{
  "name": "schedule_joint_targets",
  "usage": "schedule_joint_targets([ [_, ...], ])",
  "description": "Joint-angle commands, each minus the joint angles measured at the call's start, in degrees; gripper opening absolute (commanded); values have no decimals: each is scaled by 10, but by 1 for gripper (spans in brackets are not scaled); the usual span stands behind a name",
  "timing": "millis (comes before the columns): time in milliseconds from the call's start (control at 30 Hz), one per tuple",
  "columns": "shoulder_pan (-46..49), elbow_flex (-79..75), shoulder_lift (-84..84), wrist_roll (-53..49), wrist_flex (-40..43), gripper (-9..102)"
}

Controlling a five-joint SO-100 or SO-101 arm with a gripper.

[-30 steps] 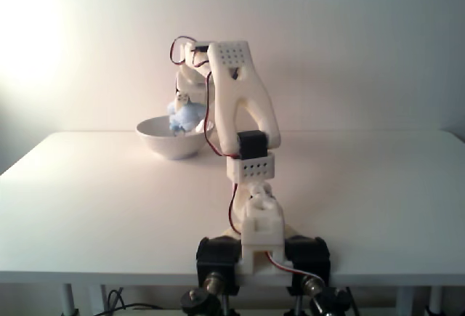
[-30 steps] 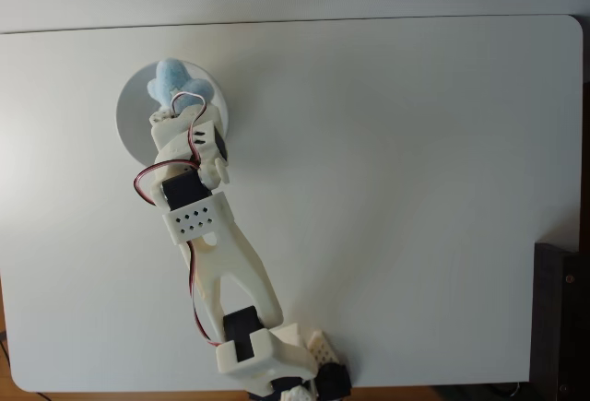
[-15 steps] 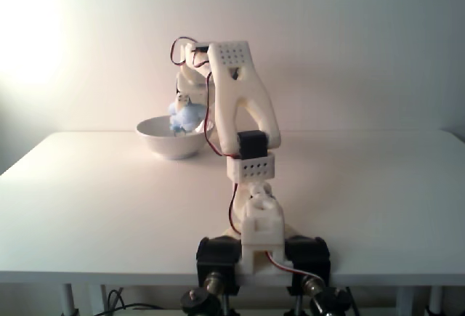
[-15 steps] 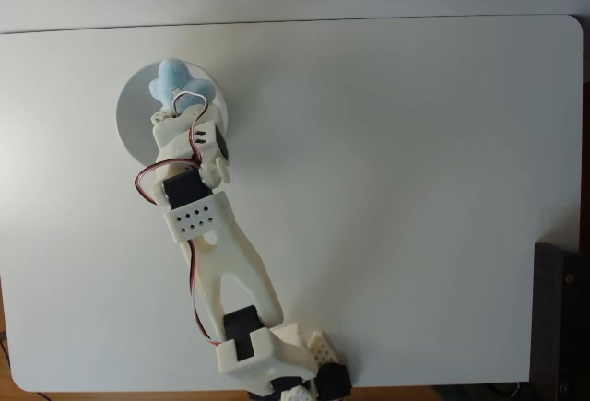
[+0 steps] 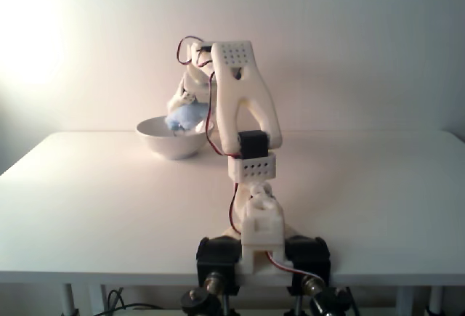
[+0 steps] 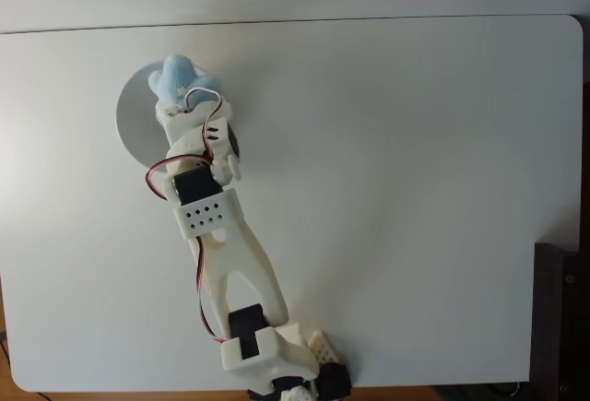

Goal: Grasp a skyblue doll and put it into the bowl.

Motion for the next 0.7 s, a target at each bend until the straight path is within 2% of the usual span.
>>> schedule_joint_targets([
  [0,9,-20,5,-3,-7,68],
  [67,14,-20,0,-2,-8,78],
  [133,16,-20,-13,-2,-8,83],
  [333,15,-26,-13,-2,-8,79],
  [467,12,-29,-9,4,-8,63],
  [667,5,-22,35,-2,-2,28],
])
